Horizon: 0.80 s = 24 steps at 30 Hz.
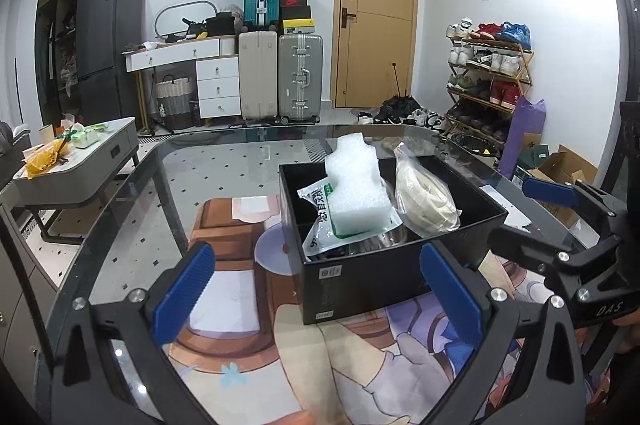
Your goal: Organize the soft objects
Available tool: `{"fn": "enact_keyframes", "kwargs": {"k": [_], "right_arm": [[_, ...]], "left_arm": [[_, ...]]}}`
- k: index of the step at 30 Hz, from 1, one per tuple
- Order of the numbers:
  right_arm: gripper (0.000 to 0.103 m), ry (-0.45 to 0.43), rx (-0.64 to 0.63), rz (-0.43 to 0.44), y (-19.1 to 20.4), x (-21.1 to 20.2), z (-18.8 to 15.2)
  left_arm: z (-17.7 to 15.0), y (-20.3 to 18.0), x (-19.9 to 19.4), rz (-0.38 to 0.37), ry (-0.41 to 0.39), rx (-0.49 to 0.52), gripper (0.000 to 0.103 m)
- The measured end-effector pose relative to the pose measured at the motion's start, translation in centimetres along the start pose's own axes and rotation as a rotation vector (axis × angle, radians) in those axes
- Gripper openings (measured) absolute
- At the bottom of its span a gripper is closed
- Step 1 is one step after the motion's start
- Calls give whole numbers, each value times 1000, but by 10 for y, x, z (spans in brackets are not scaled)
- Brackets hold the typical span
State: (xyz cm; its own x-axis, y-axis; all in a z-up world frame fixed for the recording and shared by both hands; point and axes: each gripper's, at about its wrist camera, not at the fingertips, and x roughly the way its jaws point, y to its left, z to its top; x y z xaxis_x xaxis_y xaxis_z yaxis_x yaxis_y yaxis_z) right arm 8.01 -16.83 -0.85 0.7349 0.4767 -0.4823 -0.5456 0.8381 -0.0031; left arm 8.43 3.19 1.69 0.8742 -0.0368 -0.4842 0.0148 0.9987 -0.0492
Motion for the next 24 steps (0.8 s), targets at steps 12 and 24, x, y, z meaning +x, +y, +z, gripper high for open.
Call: {"fn": "enact_keyframes", "kwargs": {"k": [12, 24], "right_arm": [[102, -49, -6, -37, 6, -5, -10], [102, -73, -17, -44, 9, -10, -10]], "left_arm": [[1, -4, 3, 11, 12, 7, 103], [0, -1, 0, 2, 5, -14, 103]]}}
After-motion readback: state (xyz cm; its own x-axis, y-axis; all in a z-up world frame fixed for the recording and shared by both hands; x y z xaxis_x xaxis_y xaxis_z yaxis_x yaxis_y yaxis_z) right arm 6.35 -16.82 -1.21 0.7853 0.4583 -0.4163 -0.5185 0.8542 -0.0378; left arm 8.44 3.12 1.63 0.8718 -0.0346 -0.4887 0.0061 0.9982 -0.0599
